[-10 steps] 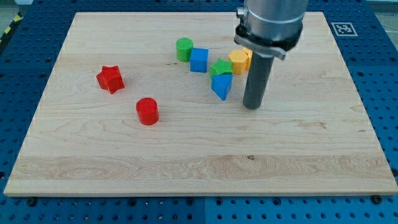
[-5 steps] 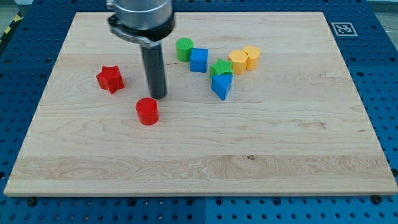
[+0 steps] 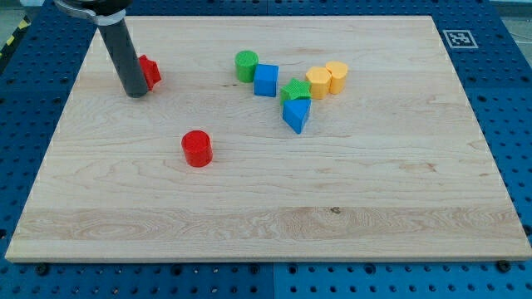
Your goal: Push the red star to the top of the red circle
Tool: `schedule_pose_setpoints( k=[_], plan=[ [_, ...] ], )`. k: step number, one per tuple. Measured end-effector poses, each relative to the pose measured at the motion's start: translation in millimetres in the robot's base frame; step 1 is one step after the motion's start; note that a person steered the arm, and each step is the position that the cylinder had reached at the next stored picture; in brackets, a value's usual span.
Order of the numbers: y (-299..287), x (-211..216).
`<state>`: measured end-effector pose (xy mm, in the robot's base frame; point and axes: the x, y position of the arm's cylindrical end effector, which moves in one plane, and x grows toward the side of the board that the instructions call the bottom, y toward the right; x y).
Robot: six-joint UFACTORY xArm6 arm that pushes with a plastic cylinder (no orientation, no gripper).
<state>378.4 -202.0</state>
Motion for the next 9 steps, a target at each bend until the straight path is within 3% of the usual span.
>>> schedule_pose_setpoints(
  k=[1, 2, 3, 6, 7, 9],
  plan=[
    [-23.9, 23.7],
    [-57.4, 11.4],
    [-64.5, -35.8],
    [-24.1, -69.8],
    [16.2, -56.9],
    [79.5, 18.4]
  ],
)
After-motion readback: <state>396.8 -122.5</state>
